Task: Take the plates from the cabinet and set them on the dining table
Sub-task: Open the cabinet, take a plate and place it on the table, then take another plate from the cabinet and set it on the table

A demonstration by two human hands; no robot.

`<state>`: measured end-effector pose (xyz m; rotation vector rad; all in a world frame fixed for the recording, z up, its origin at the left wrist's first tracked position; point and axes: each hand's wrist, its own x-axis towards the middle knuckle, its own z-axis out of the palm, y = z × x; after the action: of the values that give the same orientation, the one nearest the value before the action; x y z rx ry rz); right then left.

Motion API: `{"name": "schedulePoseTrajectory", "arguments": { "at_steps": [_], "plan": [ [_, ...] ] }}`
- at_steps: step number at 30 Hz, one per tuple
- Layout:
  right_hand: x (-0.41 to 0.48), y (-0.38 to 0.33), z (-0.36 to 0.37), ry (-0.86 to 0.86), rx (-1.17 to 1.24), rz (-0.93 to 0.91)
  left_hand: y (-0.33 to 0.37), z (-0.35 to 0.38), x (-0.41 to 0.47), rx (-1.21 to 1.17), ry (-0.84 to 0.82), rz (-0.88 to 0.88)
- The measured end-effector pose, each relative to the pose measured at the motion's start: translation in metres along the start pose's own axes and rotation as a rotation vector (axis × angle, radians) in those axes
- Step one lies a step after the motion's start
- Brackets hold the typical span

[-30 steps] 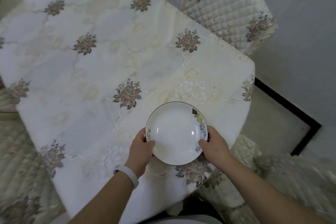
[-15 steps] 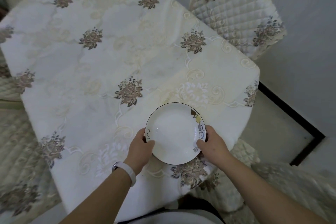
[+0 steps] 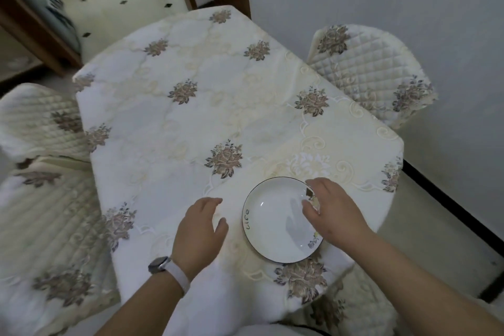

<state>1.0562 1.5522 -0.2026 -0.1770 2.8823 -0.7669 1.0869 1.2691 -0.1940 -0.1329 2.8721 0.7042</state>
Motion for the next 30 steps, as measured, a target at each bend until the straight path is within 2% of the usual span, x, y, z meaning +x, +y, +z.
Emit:
{"name": "schedulePoseTrajectory", "arguments": {
  "at_steps": [2, 5, 15, 22, 30],
  "plan": [
    [0.002, -0.023, 0.002, 0.030, -0.059, -0.128, -0.007, -0.014, -0.010, 0.160, 0.082, 0.071],
    [0.002, -0.068, 0.008, 0.033, -0.122, -0.283, -0.020, -0.037, -0.028, 0.270, 0.151, 0.094],
    [-0.012, -0.220, 0.054, 0.037, -0.229, -0.625, -0.124, -0.109, -0.110, 0.329, 0.362, 0.053],
    [-0.051, -0.348, 0.127, 0.032, -0.252, -0.730, -0.246, -0.156, -0.176, 0.324, 0.465, 0.050],
    [-0.108, -0.519, 0.229, 0.023, -0.274, -0.853, -0.412, -0.217, -0.275, 0.341, 0.473, -0.104]
  ]
}}
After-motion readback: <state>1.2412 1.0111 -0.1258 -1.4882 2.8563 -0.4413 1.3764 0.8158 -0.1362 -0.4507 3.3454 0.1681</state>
